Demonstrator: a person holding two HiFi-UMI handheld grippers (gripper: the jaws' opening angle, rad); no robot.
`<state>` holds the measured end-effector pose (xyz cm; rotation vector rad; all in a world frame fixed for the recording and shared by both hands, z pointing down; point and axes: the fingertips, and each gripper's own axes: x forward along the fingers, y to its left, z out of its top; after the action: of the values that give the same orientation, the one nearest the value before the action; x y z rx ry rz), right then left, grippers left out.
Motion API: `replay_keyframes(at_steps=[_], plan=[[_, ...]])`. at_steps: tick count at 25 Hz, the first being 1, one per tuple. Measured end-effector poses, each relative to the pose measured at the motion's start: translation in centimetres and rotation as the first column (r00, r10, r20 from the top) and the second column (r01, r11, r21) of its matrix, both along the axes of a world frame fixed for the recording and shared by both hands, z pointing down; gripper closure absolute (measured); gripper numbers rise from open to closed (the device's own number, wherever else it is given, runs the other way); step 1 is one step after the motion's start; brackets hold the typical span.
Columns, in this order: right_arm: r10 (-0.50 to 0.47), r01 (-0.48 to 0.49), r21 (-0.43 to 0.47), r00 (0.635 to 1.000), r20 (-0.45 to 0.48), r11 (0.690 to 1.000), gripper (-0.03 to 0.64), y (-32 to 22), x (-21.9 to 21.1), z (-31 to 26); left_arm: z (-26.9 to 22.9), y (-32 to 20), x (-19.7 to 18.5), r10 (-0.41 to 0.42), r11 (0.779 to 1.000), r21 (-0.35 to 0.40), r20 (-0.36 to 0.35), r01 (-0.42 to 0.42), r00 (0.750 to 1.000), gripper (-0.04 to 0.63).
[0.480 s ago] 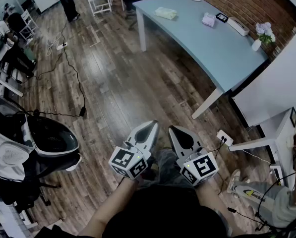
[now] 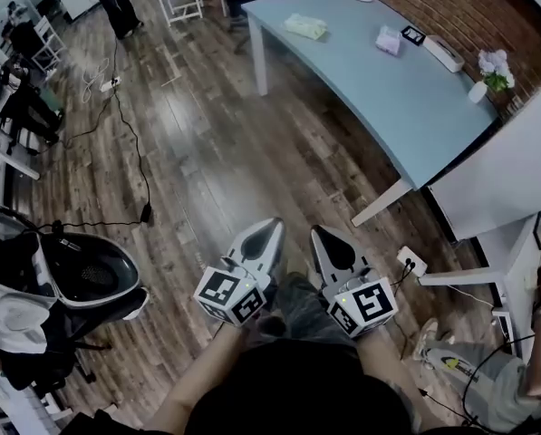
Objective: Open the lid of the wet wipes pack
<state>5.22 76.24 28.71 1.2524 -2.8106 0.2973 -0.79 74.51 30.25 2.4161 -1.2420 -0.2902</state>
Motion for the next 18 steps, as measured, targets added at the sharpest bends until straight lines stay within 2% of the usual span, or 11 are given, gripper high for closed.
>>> replay_keyframes(at_steps=[11, 18], plan=[[-0.01, 0.01, -0.031, 1.0, 0.0, 0.999, 0.601, -11.4, 0.8, 0.0, -0.9, -10.9, 1.5, -0.013, 1.0, -0.002, 0.025, 0.013, 1.0, 0.581], [-0.054, 0.055, -0.029, 0.998, 0.007, 0.998, 0.601, -16.7, 1.6, 0.1, -0.3, -15.8, 2.3, -0.053, 0.998, -0.019, 0.017, 0.053, 0.998, 0.581]])
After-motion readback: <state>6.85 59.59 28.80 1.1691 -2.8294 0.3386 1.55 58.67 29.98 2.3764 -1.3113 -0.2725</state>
